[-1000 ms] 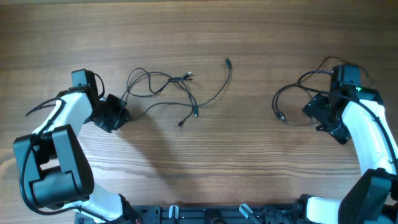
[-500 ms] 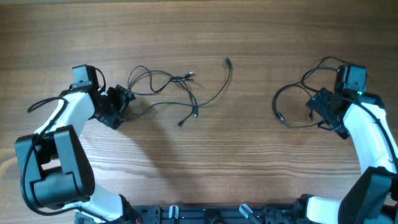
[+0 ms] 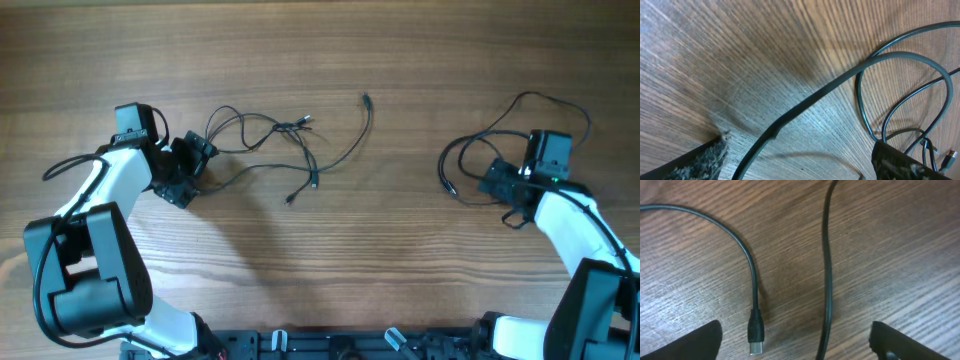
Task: Untangle cables
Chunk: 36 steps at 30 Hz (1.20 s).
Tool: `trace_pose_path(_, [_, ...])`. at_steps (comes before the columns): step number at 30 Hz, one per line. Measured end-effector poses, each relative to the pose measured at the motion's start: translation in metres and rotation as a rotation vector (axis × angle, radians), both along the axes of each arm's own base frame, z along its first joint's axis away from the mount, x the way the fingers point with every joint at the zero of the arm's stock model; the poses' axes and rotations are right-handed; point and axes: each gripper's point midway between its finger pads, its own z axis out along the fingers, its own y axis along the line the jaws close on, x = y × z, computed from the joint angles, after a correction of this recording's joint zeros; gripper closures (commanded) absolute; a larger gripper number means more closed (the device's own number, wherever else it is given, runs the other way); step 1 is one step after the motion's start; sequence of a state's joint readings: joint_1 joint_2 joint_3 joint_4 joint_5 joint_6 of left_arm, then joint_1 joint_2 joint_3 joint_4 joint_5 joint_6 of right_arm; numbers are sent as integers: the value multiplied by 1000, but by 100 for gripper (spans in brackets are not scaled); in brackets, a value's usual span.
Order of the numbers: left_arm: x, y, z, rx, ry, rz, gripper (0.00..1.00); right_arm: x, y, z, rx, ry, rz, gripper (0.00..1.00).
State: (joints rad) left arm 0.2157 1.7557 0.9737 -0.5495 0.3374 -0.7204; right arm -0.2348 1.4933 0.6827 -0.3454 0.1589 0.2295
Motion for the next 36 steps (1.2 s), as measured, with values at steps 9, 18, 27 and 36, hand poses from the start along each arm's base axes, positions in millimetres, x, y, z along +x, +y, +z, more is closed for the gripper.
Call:
trace_pose_path(9, [3, 1, 1, 3, -12, 0, 3, 13, -3, -9, -25, -37, 36, 28])
trace_pose_path(18, [3, 1, 1, 3, -14, 0, 0, 36, 9, -20, 37, -79, 120, 96])
trace_pose_path(27, [3, 1, 1, 3, -14, 0, 0, 86, 52, 49, 302, -254, 220, 96])
trace_pose_path(36, [3, 1, 1, 3, -13, 0, 0, 85, 5, 266, -61, -706, 109, 96])
